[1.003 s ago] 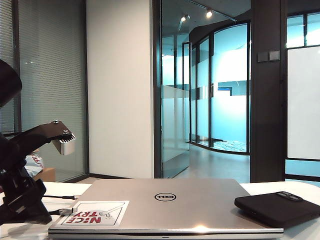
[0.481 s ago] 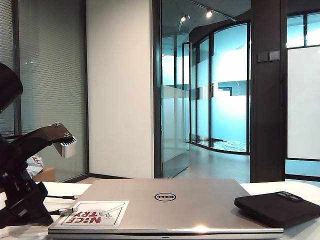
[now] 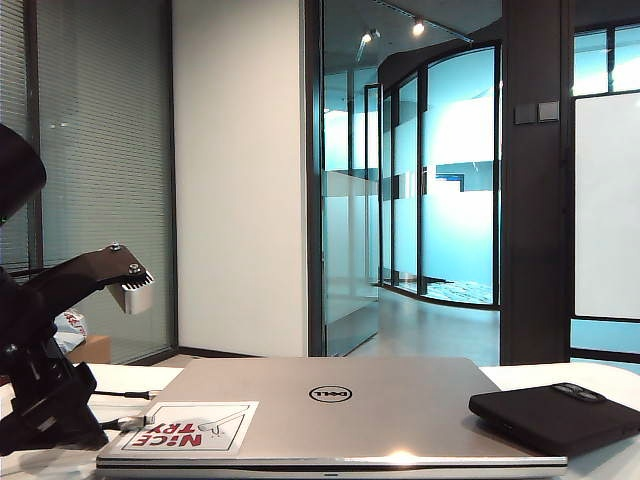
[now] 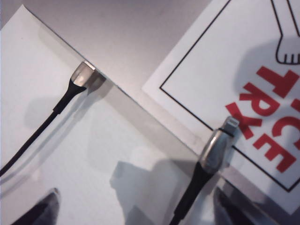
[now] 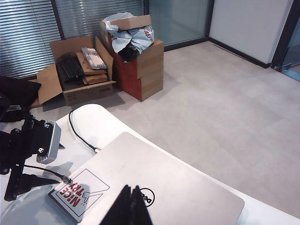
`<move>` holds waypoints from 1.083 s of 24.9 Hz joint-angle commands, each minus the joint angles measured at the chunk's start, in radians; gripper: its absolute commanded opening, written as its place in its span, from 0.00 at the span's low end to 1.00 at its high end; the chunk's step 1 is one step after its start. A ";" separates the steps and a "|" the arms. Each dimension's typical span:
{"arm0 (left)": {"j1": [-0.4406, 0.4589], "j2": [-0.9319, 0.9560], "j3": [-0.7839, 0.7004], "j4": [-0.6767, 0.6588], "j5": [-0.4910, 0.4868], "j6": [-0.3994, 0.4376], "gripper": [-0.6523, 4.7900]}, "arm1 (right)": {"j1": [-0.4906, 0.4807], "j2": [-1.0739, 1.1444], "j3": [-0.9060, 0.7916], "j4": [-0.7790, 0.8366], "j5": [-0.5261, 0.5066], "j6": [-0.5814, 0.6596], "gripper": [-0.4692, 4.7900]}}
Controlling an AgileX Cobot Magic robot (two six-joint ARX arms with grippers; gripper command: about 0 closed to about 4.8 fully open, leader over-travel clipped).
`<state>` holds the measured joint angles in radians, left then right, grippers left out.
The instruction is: Pick up the charging cable and the phone, plug the charging cable into the charging port on the phone, and finally place them back on the table.
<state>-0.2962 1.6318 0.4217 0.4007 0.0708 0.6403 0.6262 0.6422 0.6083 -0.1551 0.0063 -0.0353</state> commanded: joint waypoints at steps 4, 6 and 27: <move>0.000 0.004 0.002 0.007 0.005 0.008 0.89 | 0.001 -0.002 0.006 0.025 -0.001 -0.003 0.09; 0.000 0.024 0.002 0.009 0.005 0.008 0.89 | 0.001 -0.002 0.006 0.025 -0.001 -0.003 0.09; 0.000 0.068 0.002 0.078 0.005 -0.006 0.36 | 0.001 -0.002 0.006 0.025 -0.001 -0.003 0.09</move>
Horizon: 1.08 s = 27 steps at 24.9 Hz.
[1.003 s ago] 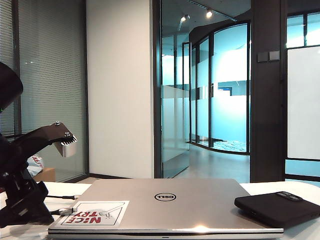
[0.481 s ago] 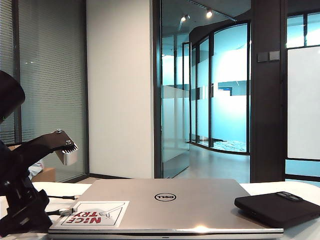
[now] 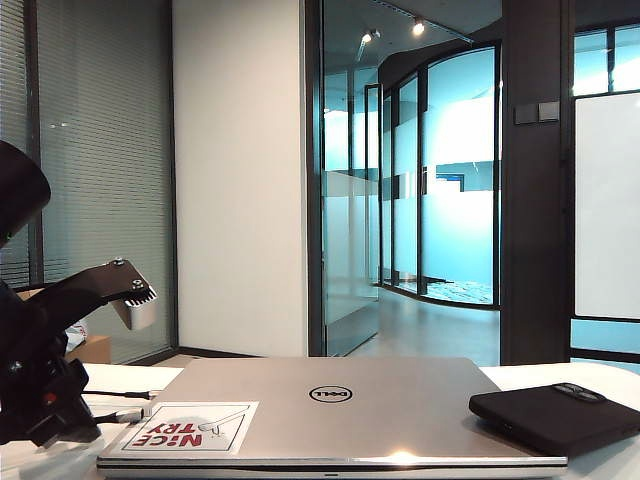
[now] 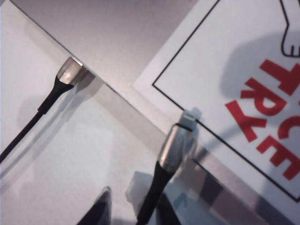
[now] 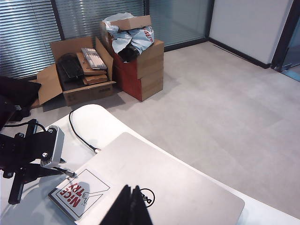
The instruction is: Pick up the charging cable and the phone, plug the charging cable into the charging port on the phone, and finally place them back on the table.
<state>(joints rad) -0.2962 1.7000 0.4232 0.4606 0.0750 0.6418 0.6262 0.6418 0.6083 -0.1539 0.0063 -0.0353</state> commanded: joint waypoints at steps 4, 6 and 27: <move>0.000 -0.001 0.000 0.035 0.000 -0.007 0.36 | 0.001 -0.002 0.006 0.024 -0.001 -0.003 0.09; 0.000 -0.001 0.001 0.036 0.000 -0.006 0.36 | 0.001 -0.002 0.006 0.024 -0.001 -0.003 0.09; -0.044 0.000 0.001 0.045 0.001 0.042 0.41 | 0.001 -0.002 0.006 0.024 -0.001 -0.003 0.09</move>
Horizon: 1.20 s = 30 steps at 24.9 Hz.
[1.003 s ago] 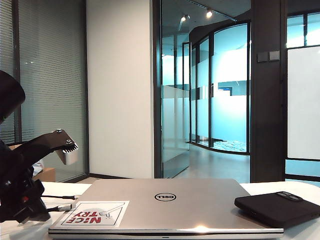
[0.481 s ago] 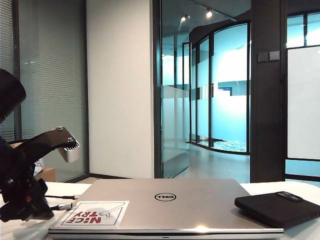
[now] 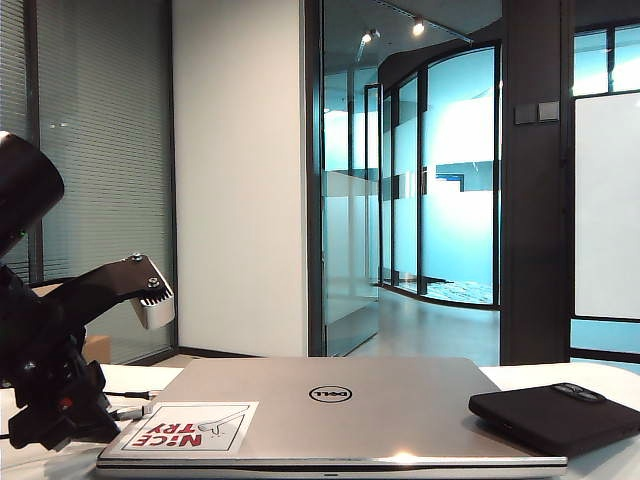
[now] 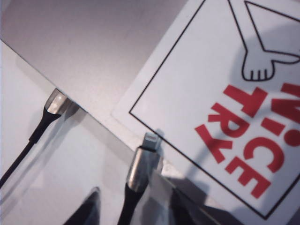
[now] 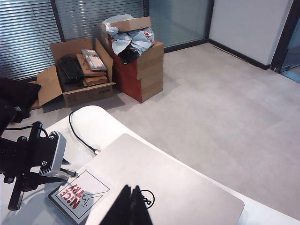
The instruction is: Pick up the charging cable and the phone, plug the charging cable into the charging port on the phone, and finally place them back on the table.
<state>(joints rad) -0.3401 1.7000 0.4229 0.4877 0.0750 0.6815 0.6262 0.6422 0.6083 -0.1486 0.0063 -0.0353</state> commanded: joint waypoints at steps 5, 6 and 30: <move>0.000 0.000 0.001 0.019 0.001 -0.001 0.11 | 0.001 -0.002 0.006 0.019 -0.001 -0.003 0.09; 0.000 -0.001 0.001 0.019 0.001 -0.001 0.11 | 0.001 -0.002 0.006 0.019 -0.001 -0.003 0.09; -0.194 -0.448 0.021 0.066 0.020 -0.732 0.11 | -0.150 0.003 0.006 -0.006 0.064 0.195 0.09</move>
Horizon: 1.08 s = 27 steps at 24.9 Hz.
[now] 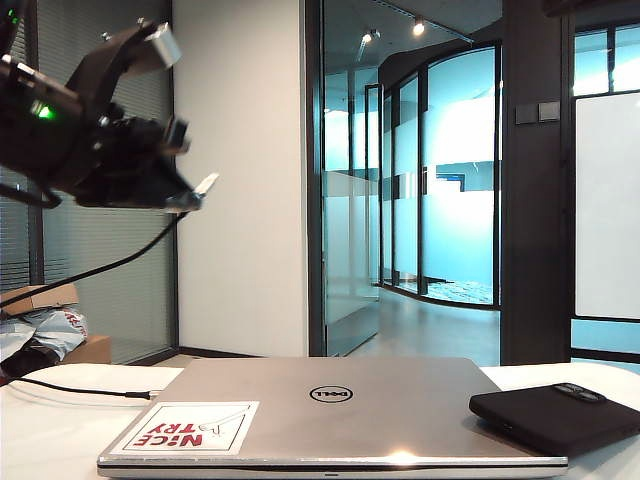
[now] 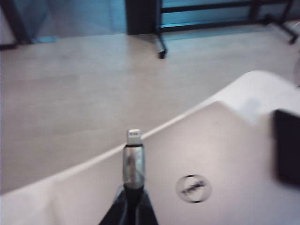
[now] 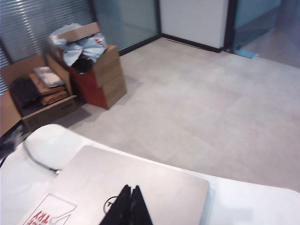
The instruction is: Pick up the charging cable and the phone, plug the charging cable into the charging port on the phone, and finally place them back on the table.
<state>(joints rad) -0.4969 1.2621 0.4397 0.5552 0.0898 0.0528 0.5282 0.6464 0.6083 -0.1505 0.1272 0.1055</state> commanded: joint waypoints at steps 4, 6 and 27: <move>-0.090 -0.010 0.003 -0.009 0.006 -0.200 0.11 | -0.198 0.013 0.005 -0.056 -0.207 0.164 0.09; -0.103 -0.010 0.003 -0.024 0.005 -0.200 0.11 | -0.278 0.026 0.003 -0.076 -0.288 0.164 0.09; -0.110 -0.010 0.003 -0.141 0.006 -0.135 0.11 | -0.499 0.043 -0.388 0.140 -0.545 0.939 0.60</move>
<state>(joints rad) -0.6079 1.2549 0.4393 0.4026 0.0937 -0.0834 0.0277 0.6910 0.2161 0.0097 -0.4198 1.0245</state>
